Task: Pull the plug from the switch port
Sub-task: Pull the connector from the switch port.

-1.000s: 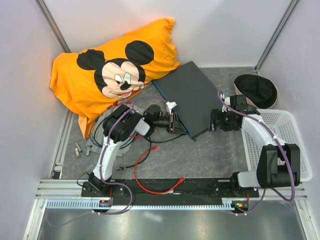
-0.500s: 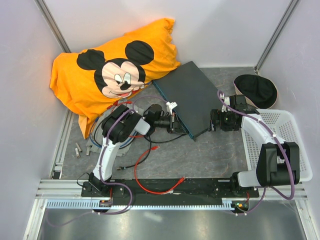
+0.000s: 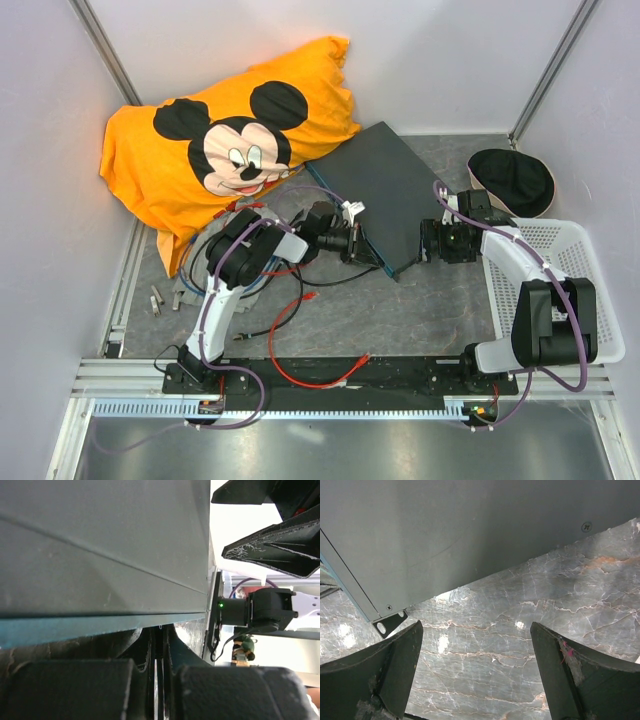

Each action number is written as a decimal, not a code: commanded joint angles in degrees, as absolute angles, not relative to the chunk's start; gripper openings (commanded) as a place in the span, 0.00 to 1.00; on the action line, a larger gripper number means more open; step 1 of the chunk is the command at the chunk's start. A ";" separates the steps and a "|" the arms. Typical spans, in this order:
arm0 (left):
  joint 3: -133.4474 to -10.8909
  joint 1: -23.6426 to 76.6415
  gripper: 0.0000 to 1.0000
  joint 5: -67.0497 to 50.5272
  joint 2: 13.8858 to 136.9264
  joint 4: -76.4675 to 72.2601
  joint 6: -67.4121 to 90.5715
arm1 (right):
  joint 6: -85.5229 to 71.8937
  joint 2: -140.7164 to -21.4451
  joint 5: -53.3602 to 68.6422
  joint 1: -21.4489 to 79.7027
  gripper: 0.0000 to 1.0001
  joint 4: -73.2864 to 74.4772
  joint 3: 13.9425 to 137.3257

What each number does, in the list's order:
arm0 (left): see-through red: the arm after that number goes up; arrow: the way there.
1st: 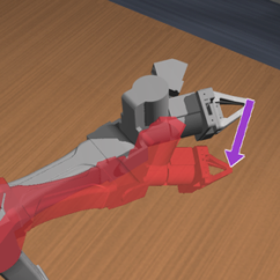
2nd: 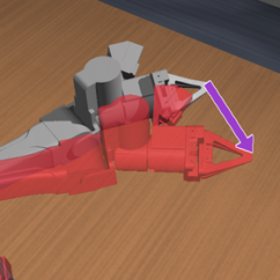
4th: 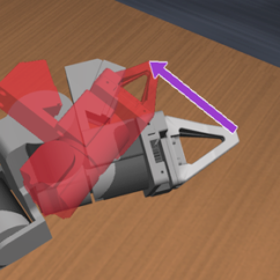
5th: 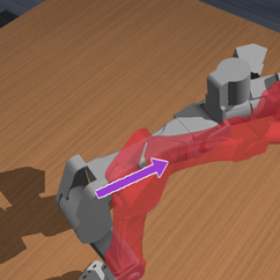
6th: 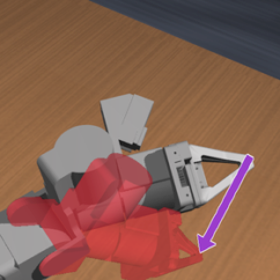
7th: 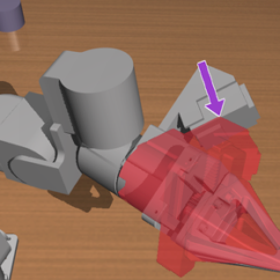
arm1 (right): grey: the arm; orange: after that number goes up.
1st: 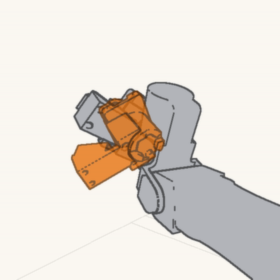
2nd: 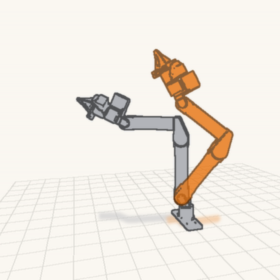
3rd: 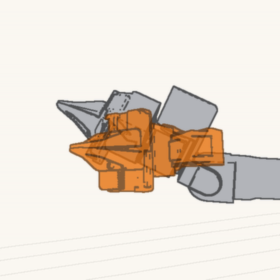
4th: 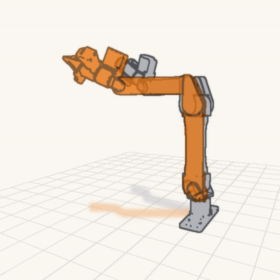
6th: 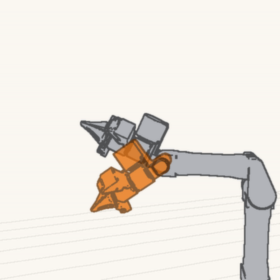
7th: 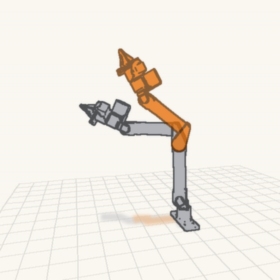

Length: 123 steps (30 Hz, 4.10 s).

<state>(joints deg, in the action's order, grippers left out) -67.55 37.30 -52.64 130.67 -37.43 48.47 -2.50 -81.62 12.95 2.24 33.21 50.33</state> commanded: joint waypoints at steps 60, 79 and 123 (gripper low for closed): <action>-70.84 26.46 0.01 -64.42 122.34 1.21 12.26 | -8.79 -95.89 11.34 1.93 0.98 25.40 57.66; -46.85 29.70 0.36 -51.42 134.03 -77.42 68.90 | -8.61 -96.42 11.51 2.20 0.98 25.58 57.13; -39.99 36.12 0.51 -27.95 121.03 -58.64 57.58 | -9.76 -92.90 11.78 6.42 0.98 23.64 53.35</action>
